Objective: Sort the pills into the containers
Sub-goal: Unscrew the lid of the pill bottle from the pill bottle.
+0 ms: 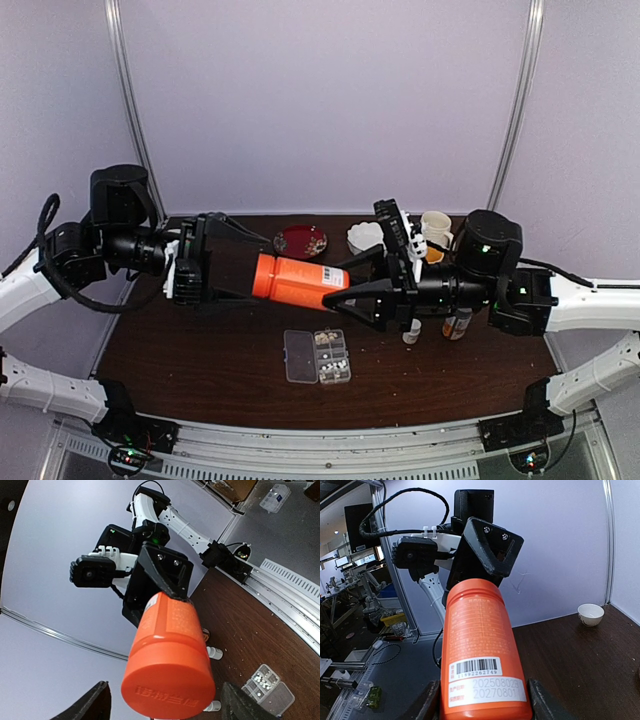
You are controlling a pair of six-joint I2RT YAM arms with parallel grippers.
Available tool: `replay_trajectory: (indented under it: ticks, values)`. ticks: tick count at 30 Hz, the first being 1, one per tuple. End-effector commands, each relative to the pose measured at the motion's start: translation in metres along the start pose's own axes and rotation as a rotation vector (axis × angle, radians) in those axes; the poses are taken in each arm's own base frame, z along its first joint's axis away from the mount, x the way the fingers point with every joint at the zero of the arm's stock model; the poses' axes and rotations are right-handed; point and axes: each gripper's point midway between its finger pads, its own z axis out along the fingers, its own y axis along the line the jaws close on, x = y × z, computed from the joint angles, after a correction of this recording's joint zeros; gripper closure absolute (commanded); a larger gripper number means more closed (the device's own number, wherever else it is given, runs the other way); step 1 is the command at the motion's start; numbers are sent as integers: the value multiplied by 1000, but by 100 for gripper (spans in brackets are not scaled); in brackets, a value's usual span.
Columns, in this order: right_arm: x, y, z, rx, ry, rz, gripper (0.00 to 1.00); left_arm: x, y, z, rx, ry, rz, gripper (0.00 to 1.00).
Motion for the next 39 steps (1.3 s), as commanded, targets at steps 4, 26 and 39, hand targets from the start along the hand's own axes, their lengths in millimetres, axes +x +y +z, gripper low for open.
replay_trajectory:
  ticks: [4,26,39]
  values:
    - [-27,5,1,-23,-72,-26,90,0,3,8,-6,-13,21,30]
    - [-26,-16,-15,149,-5,-635,100,-29,30,6,-73,-207,-552,90]
    - [-50,-52,-35,483,-90,-1056,100,13,84,2,-318,-61,-1571,100]
